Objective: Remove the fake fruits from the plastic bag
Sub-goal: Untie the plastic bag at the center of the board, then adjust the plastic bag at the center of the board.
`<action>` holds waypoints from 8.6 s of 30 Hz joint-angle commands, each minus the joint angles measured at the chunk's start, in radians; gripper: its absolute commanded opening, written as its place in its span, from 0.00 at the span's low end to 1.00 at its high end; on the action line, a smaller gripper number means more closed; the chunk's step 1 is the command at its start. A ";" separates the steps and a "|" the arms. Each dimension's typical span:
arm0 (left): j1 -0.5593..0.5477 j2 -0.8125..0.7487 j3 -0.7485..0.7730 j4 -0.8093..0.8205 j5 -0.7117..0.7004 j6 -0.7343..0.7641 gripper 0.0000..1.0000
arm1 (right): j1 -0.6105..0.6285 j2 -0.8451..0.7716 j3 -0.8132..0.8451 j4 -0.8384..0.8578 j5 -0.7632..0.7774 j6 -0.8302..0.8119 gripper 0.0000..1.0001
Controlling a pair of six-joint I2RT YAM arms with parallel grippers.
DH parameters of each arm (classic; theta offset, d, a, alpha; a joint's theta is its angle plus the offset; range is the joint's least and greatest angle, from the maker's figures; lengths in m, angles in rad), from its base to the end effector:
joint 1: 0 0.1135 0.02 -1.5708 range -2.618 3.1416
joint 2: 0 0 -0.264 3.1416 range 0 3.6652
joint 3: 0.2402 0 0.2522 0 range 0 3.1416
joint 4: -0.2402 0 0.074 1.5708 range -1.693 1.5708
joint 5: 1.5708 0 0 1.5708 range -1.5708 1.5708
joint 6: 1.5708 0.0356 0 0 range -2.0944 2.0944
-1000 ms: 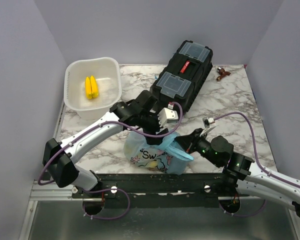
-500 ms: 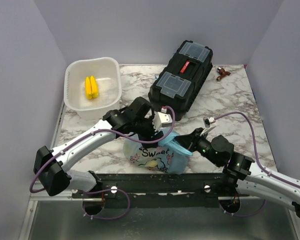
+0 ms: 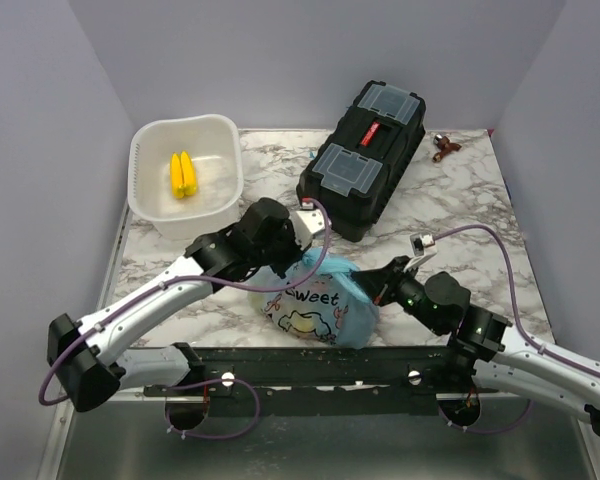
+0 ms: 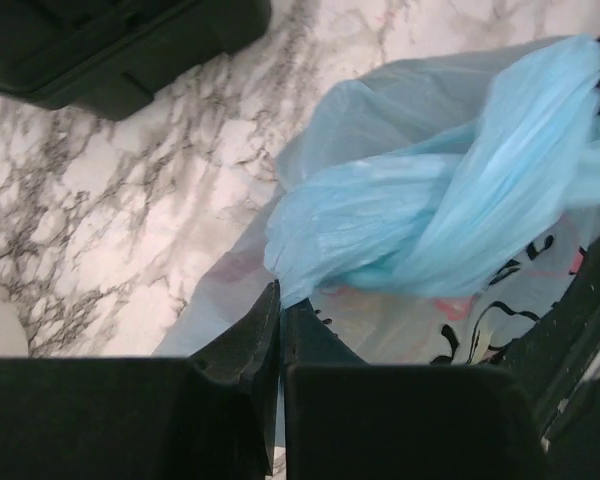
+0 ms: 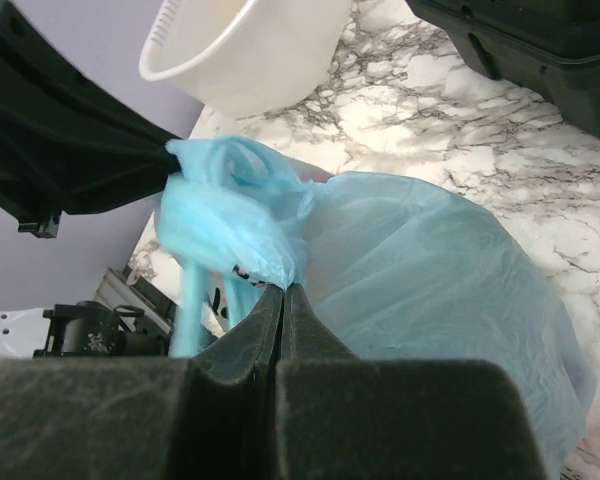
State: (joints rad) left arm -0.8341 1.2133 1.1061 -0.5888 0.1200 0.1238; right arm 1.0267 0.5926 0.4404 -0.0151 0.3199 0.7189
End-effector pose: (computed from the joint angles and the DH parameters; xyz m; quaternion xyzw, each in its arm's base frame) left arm 0.1725 -0.1966 0.3241 0.4393 0.7908 -0.1980 0.3775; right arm 0.0916 0.1298 0.2652 -0.0140 0.7608 0.4101 0.5028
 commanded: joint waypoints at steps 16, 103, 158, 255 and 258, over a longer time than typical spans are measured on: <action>0.050 -0.379 -0.294 0.332 -0.079 -0.650 0.00 | -0.002 0.058 0.088 -0.169 -0.008 -0.104 0.29; -0.109 -0.308 0.064 0.098 -0.520 -0.511 0.00 | -0.003 0.235 0.283 -0.252 0.254 -0.010 0.01; 0.323 -0.435 -0.108 0.048 0.211 -0.681 0.00 | -0.011 0.318 0.445 -0.588 0.338 -0.076 0.37; 0.243 -0.521 -0.249 0.077 0.188 -0.840 0.99 | -0.015 0.842 0.991 -0.469 0.089 -0.312 0.01; 0.286 -0.492 -0.274 0.110 0.098 -0.816 0.97 | -0.015 0.835 0.995 -0.459 0.044 -0.312 0.01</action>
State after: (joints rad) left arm -0.5808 0.6941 0.8650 -0.5529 0.2638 -0.7582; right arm 1.0130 1.4281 1.3922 -0.4950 0.4004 0.4286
